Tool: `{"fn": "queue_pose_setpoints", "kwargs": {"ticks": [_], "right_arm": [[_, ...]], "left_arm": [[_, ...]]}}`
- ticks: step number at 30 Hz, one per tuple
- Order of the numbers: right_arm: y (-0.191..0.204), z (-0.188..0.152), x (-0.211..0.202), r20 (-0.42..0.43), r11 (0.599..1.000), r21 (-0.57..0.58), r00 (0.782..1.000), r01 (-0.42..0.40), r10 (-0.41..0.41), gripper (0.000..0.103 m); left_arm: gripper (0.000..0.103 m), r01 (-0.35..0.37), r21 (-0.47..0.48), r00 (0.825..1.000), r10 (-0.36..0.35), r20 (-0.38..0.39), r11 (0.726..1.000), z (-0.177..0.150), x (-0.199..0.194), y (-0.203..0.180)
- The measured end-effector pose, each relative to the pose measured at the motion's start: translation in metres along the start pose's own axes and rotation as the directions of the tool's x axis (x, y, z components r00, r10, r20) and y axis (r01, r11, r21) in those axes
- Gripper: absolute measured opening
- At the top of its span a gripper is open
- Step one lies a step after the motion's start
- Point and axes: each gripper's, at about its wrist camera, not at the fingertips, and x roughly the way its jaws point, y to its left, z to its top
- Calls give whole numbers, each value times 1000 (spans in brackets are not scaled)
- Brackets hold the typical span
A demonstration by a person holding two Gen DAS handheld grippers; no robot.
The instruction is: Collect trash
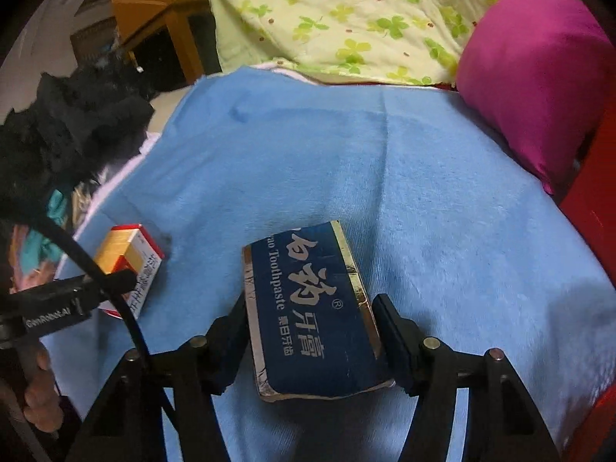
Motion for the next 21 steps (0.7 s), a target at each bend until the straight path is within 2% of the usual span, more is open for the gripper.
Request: {"fn": "queue_pose_setpoints", "kwargs": {"ticks": [9,14,21], "right_arm": [[8,-28,-95,101,996,55,993,-65,59,65],[14,-41,-145,159,996,47,985,-73,64,65],[25,-56,-217,270,997,25,961,-74,65,65]], "left_arm": [[57,-62,131,988,42,149,989,-35,-85,-34],[57,-77,178,971,33,238,981,-50,-134,-49],[57,-86,223,938,4,347,971,-70,-197,-68]]}}
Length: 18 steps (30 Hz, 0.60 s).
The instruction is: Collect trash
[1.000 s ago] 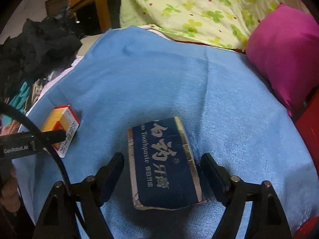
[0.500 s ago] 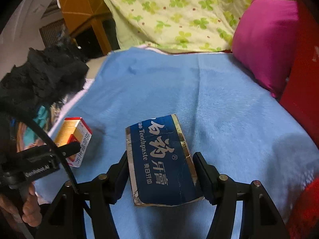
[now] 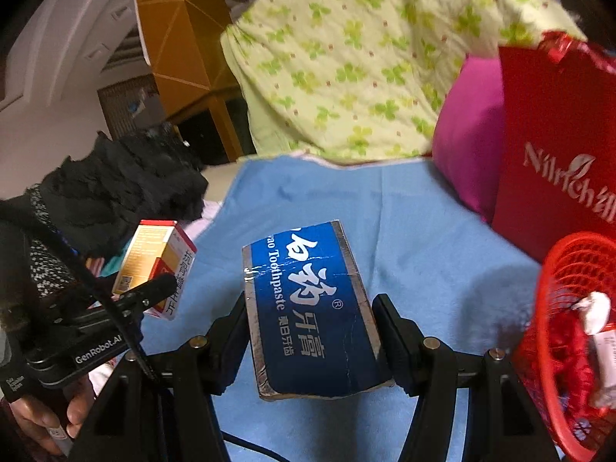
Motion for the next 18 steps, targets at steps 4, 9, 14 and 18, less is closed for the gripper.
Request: {"fn": "queue_pose_setpoints", "kwargs": {"ticks": [4,9,14,18], "right_arm": [[9,-2,-35,52,1000,-11,999,1,-1,65],[14,-6,-69,109,1000,-15,994,4,-2,65],[19,-7,-90,145,1000,-20,989,-6,9,65],[23,-7,-102,168,1000,-27,986,-10,15,65]], "left_arm": [[57,-5,20,999,4,51,1000,2,-28,-5],[57,-12,35,995,9,98,999,3,-54,-10],[57,-14,53,991,6,135,999,3,-77,-18],[57,-22,63,988,12,155,998,3,-89,-23]]}}
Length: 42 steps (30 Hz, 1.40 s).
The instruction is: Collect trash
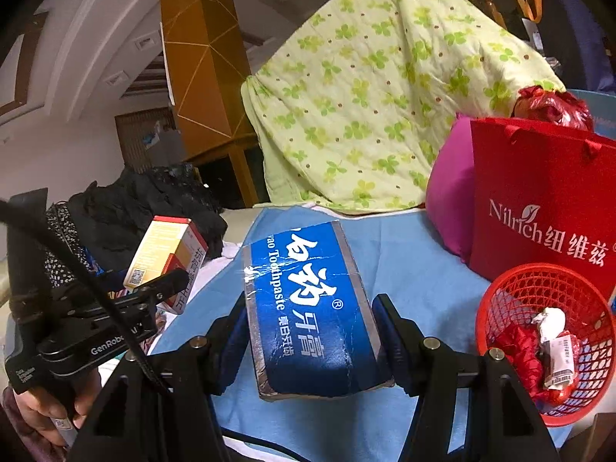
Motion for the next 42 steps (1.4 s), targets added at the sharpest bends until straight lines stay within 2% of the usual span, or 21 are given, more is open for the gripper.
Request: {"fn": "queue_pose_setpoints", "kwargs": {"ticks": [10,19,24,36,39,42], "right_arm": [[-10,0,-15,23,1000,23,1000,-8,8,65],[-16,-4,-21,27,999,39,1000,-9,8,65],[-19,-6,-17,15,999,44,1000,-8,7,65],[-21,-10,-11,0,998,53,1000,-22,22,65],[-23,-13,-3,-12,999,50,1000,-21,22,65],[-28,-21,11,-43,998,66,999,-15,18,65]], "left_arm": [[57,-15,29,1000,14,27,999,4,-14,-10],[57,3,41,1000,-4,26,999,6,-13,-19],[53,11,27,1000,-10,-28,1000,-3,2,-16],[53,1,24,999,0,-40,1000,-8,8,-13],[53,-5,22,999,6,-53,1000,-15,17,-10],[54,-7,21,995,9,-96,1000,-27,40,-7]]}}
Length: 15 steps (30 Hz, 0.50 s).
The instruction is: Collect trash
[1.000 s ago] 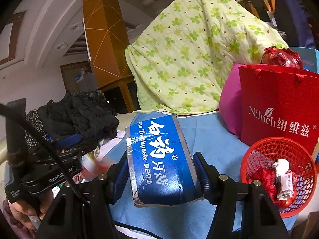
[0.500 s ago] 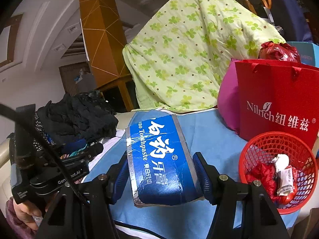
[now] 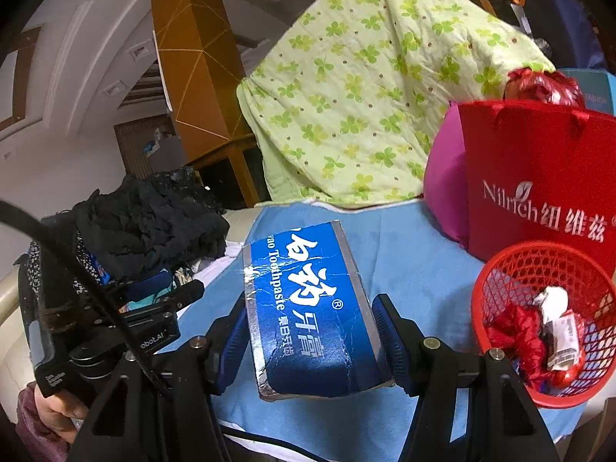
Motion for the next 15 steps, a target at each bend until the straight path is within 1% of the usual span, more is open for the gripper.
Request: {"fn": "queue_pose_setpoints", "kwargs": {"ticks": [2,4,5,6,7,8,10,11,12,15], "right_arm": [[-4,-7,14,-33,1000,11,999,7,-7,65],[-8,-16,35,-80,1000,7,997,22,-21,65],[-10,-20,41,-95,1000,5,995,26,-25,65],[-13,-26,55,-129,999,9,991,31,-30,65],[-15,-29,62,-149,999,16,988,33,-30,65],[-18,-33,72,-173,999,29,985,30,-24,65],[-20,-36,82,-192,999,35,981,27,-20,65],[-21,-38,87,-199,999,31,980,31,-24,65],[-22,-39,93,-208,999,27,978,34,-28,65],[-28,-41,106,-221,999,27,975,45,-38,65]], "left_arm": [[54,5,-4,999,-5,-46,1000,-10,26,5],[55,-7,-17,994,5,-107,1000,-22,52,10],[55,-3,-40,988,-3,-156,999,-30,73,17],[55,-8,-58,981,-4,-195,998,-35,88,22],[55,-26,-78,970,6,-242,997,-42,103,29],[54,-40,-93,962,13,-273,995,-47,113,34],[55,-59,-111,950,22,-312,992,-56,133,42],[56,-67,-105,947,30,-320,992,-60,142,44],[60,-69,-103,945,32,-325,992,-62,149,45],[61,-70,-105,932,27,-362,992,-70,180,50]]}}
